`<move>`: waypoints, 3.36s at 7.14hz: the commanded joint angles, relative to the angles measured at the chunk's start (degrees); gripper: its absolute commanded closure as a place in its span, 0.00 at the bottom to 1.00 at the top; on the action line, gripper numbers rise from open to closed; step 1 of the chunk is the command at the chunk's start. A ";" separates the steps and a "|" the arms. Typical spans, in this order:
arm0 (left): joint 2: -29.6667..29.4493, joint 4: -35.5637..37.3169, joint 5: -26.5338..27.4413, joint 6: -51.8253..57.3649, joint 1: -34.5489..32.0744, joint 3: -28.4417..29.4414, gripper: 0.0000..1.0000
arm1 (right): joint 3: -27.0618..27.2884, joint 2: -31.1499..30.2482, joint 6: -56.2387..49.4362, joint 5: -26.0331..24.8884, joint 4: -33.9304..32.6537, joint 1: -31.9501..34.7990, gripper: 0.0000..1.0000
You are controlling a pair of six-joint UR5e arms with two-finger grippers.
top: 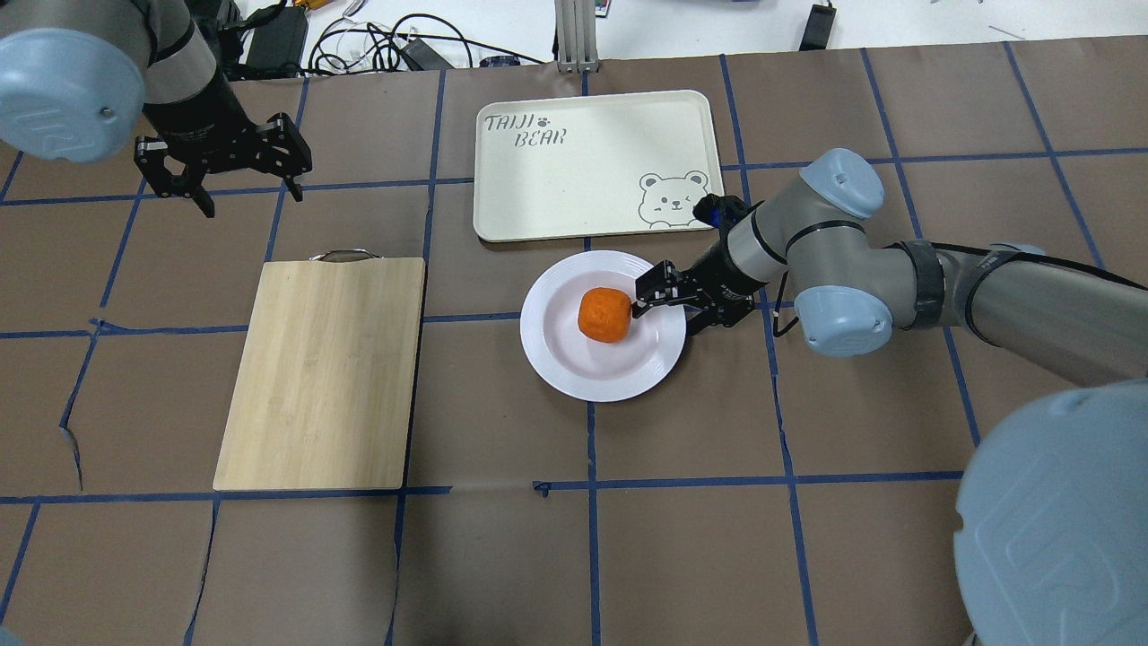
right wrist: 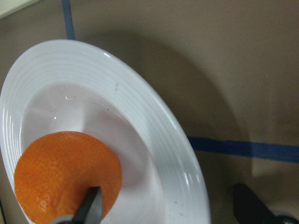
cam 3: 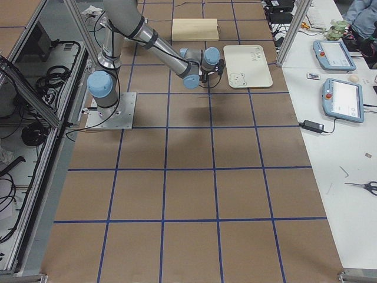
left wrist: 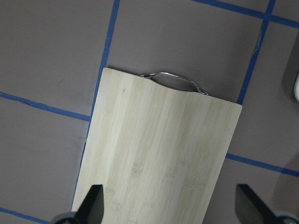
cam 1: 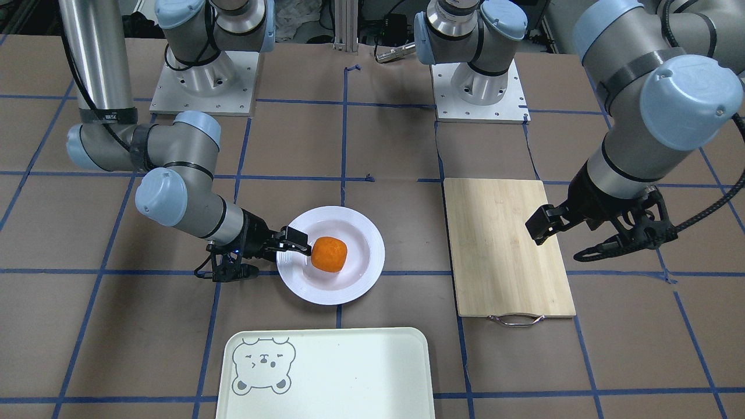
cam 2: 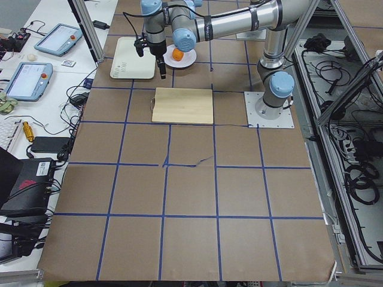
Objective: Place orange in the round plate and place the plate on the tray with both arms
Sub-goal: 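Withdraw the left gripper while the right gripper reaches to grip the plate rim, then slide the plate with the right gripper onto the bear-printed tray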
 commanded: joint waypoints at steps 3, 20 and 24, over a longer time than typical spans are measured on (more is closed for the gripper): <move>1.77 -0.20 -5.76 11.55 -5.00 0.11 0.00 | 1.52 -0.10 2.08 -0.29 -2.17 0.33 0.27; 7.85 -12.24 -6.85 9.00 -4.74 -0.68 0.00 | -39.65 21.48 21.33 3.04 0.52 -0.19 1.00; 7.85 -12.15 -6.85 9.09 -4.74 -0.68 0.00 | -36.11 21.52 21.24 0.86 2.40 0.16 0.62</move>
